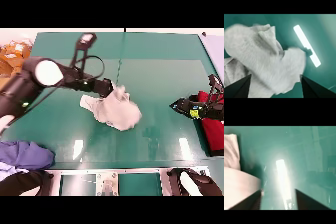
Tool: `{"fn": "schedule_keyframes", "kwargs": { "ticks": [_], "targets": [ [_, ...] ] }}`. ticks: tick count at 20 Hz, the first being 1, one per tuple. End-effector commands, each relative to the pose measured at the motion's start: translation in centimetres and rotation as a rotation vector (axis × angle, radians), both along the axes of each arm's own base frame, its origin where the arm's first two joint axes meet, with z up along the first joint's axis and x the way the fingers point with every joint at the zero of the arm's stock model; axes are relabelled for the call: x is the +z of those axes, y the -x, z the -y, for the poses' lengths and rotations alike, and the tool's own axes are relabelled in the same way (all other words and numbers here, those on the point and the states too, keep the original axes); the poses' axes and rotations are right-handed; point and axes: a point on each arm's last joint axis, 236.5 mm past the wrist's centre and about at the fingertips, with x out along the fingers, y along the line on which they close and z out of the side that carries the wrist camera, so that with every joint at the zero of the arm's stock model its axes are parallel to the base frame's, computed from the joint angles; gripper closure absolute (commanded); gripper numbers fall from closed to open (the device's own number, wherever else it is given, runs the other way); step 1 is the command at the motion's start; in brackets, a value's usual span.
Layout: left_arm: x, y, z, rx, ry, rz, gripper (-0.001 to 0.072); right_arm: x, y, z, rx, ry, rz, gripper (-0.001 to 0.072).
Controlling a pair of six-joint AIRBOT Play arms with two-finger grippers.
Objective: Fold the shirts.
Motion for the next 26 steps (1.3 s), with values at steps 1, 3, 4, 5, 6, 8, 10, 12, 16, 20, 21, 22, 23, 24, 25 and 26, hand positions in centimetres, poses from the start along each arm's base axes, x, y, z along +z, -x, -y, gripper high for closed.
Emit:
{"fn": "schedule_keyframes", "kwargs": {
  "ticks": [1, 3, 4, 5, 6, 8, 10, 12, 16, 20, 21, 22, 23, 24, 25, 26],
  "targets": [
    [-4.0, -1.4, -1.9, 0.020, -0.052, -0.110, 0.0016, -0.2, 0.4, -0.2, 0.003, -0.008, -0.020, 0.0196],
    [-4.8, -3.3, -7.1, 0.125, -0.077, -0.163, 0.0016, -1.0, 0.3, -0.2, 0.002, -0.015, -0.046, 0.0206],
    [-5.4, -4.0, -10.0, 0.181, -0.094, -0.195, 0.0017, -2.0, 0.4, -0.2, 0.002, -0.023, -0.076, 0.0221],
    [-6.4, -4.2, -12.3, 0.223, -0.106, -0.230, 0.0017, -3.2, 0.6, -0.3, 0.001, -0.033, -0.114, 0.0244],
    [-7.8, -4.0, -14.2, 0.251, -0.120, -0.267, 0.0017, -4.8, 0.9, -0.5, 0.000, -0.056, -0.165, 0.0246],
    [-11.9, -2.3, -15.3, 0.287, -0.118, -0.363, 0.0017, -7.9, 1.4, -1.9, 0.005, -0.137, -0.253, 0.0245],
    [-15.9, -0.4, -13.2, 0.285, -0.040, -0.438, 0.0017, -10.5, 1.5, -4.0, 0.030, -0.218, -0.291, 0.0245],
    [-18.6, 0.6, -9.7, 0.270, 0.084, -0.474, 0.0018, -12.7, 1.4, -6.4, 0.071, -0.258, -0.321, 0.0245],
    [-21.3, 0.1, -3.5, 0.261, 0.201, -0.475, 0.0018, -15.5, 1.1, -11.4, 0.161, -0.298, -0.349, 0.0272],
    [-20.9, 0.0, -1.2, 0.259, 0.252, -0.498, 0.0232, -15.9, -0.1, -13.1, 0.224, -0.284, -0.313, 0.0529],
    [-20.5, 0.0, -1.2, 0.238, 0.251, -0.497, 0.0618, -15.5, -0.6, -13.0, 0.245, -0.275, -0.288, 0.0671],
    [-20.0, 0.2, -1.2, 0.204, 0.249, -0.499, 0.0687, -15.2, -1.2, -12.8, 0.255, -0.266, -0.269, 0.0703],
    [-19.2, 0.6, -1.3, 0.162, 0.248, -0.519, 0.0688, -14.8, -1.8, -12.2, 0.254, -0.258, -0.255, 0.0703],
    [-18.3, 0.6, -1.7, 0.136, 0.243, -0.533, 0.0689, -14.3, -2.6, -11.3, 0.247, -0.243, -0.232, 0.0704],
    [-17.4, 0.4, -2.9, 0.138, 0.219, -0.528, 0.0689, -13.3, -3.9, -10.1, 0.231, -0.233, -0.198, 0.0705],
    [-16.2, -0.4, -4.4, 0.159, 0.185, -0.497, 0.0690, -11.5, -5.3, -8.9, 0.212, -0.235, -0.154, 0.0705]
  ]
}}
